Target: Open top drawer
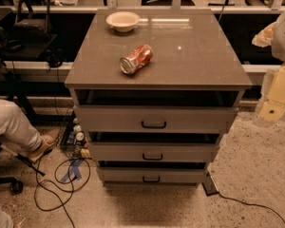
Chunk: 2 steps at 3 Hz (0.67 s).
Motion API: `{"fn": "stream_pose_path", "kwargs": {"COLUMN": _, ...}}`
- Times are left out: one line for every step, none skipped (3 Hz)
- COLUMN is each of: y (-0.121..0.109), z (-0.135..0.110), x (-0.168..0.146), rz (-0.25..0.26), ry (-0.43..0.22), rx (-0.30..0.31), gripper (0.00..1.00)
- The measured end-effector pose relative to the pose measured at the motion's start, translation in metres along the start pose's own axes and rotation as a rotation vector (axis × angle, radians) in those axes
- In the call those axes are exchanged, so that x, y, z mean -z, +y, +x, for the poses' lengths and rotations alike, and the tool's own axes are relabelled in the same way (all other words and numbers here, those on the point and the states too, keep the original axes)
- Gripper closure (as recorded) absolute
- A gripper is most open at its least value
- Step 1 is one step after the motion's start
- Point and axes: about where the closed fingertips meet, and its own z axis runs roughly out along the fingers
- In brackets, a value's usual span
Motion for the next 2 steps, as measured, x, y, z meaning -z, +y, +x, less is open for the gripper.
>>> {"fn": "stream_pose_path", "kwargs": {"y": 0.0, "z": 0.0, "x": 0.0, "rz": 0.0, "ry": 0.0, "rx": 0.0, "gripper": 0.0}}
{"fn": "stream_pose_path", "kwargs": {"y": 0.001, "z": -0.002, "x": -0.016, "rz": -0.014, "ry": -0.043, "rx": 0.025, "gripper": 0.0}}
